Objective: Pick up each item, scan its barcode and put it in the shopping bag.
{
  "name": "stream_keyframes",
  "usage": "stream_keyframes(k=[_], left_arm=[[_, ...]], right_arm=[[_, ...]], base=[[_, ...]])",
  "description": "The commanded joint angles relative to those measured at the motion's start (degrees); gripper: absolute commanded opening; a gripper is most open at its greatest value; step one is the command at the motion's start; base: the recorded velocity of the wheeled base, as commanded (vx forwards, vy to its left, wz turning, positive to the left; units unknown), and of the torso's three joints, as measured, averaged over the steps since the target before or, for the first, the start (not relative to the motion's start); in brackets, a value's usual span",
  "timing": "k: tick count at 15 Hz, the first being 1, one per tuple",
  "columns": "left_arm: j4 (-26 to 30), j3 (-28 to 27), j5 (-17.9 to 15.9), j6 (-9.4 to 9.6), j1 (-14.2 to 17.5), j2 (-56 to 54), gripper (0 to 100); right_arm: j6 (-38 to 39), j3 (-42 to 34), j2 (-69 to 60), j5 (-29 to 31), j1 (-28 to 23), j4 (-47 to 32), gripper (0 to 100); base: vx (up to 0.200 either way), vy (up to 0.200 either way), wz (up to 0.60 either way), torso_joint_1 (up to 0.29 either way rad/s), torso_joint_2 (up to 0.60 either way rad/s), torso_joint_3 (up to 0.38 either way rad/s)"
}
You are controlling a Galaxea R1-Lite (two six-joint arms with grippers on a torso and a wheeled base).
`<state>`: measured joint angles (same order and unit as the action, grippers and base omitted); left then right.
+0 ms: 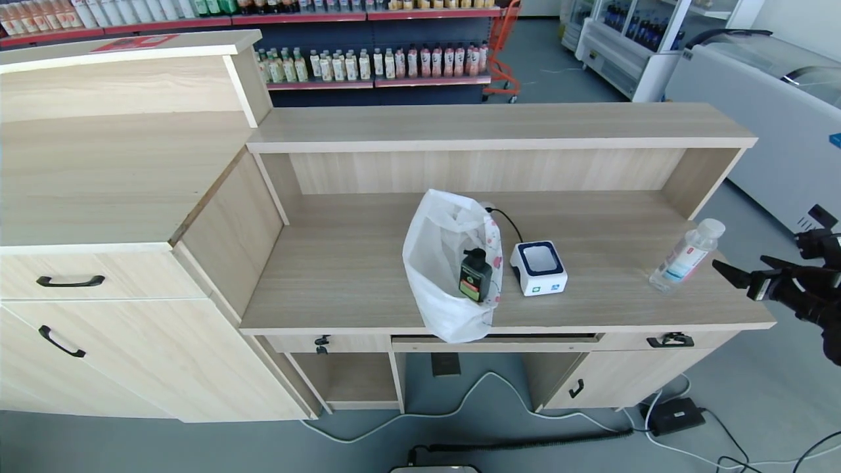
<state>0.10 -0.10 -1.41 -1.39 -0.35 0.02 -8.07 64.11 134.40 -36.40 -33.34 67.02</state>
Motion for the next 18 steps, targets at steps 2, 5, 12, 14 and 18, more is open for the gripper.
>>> stream_keyframes(k=[2, 5, 12, 14, 18], left_arm=[[0.0, 0.0, 0.0, -0.02, 0.0, 0.0, 100], [0.0, 0.0, 0.0, -0.02, 0.0, 0.0, 100], [0.0, 0.0, 0.0, -0.02, 0.0, 0.0, 100], [0.0, 0.0, 0.0, -0.02, 0.0, 0.0, 100], [0.0, 0.0, 0.0, -0.02, 0.0, 0.0, 100]], right_arm=[[0.5, 3.3, 4.6, 0.0, 0.0, 0.2, 100], [3.1, 8.5, 6.4, 0.0, 1.5, -0.1, 100], [7.8, 17.1, 10.2, 0.2, 4.9, -2.1, 100], [5.3, 17.2, 11.3, 0.2, 4.9, -2.1, 100], [2.4, 18.6, 13.3, 0.2, 4.7, -2.3, 100]], base=[[0.0, 0.0, 0.0, 0.0, 0.0, 0.0], [0.0, 0.0, 0.0, 0.0, 0.0, 0.0], [0.0, 0.0, 0.0, 0.0, 0.0, 0.0], [0.0, 0.0, 0.0, 0.0, 0.0, 0.0], [0.0, 0.0, 0.0, 0.0, 0.0, 0.0]])
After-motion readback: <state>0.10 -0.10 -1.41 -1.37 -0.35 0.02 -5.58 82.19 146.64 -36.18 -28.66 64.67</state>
